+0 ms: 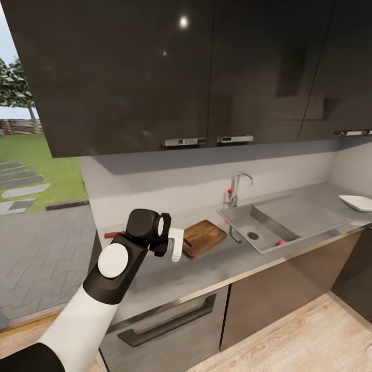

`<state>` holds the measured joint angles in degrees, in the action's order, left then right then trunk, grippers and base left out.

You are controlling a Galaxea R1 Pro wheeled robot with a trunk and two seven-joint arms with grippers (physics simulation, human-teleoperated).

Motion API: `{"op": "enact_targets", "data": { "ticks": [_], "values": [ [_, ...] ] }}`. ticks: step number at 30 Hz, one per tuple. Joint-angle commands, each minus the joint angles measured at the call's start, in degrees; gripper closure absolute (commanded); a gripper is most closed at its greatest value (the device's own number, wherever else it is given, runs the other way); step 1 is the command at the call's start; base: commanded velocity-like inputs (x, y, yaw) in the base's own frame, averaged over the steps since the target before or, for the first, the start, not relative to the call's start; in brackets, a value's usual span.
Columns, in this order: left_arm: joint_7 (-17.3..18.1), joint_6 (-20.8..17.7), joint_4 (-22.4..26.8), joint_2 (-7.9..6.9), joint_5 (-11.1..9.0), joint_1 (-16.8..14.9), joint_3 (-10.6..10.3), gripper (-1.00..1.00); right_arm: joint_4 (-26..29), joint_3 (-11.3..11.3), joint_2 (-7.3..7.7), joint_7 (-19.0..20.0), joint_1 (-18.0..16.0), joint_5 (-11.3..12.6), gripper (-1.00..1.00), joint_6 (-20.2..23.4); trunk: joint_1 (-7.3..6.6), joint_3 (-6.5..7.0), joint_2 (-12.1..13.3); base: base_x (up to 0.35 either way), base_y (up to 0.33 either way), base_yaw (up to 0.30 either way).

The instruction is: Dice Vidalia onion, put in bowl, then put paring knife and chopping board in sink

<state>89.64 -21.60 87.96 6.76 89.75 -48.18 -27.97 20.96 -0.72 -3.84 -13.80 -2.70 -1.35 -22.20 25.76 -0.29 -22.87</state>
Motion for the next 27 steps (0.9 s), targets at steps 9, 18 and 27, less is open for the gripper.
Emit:
{"op": "enact_targets", "data": {
  "ticks": [9, 18, 27],
  "values": [
    [0.36, -0.57, -0.01, 0.0, 0.26, -0.03, -0.06, -1.0, -0.04, -0.07, -0.02, -0.18, -0.02, -0.14, -1.0, -0.13, 0.02, -0.86, -0.05, 0.168, 0.0, 0.0],
    [0.36, -0.55, -0.08, 0.0, 0.25, -0.03, -0.1, -1.0, -0.04, -0.07, -0.02, -0.18, -0.02, -0.14, -1.0, -0.12, 0.02, -1.69, -0.05, 0.236, 0.0, 0.0],
    [0.36, -0.55, -0.16, 0.0, 0.25, 0.18, -0.24, -1.0, -0.05, -0.07, -0.02, -0.18, -0.02, -0.14, -1.0, -0.19, 0.02, -2.27, -0.05, 0.095, 0.0, 0.0]
  ]
}}
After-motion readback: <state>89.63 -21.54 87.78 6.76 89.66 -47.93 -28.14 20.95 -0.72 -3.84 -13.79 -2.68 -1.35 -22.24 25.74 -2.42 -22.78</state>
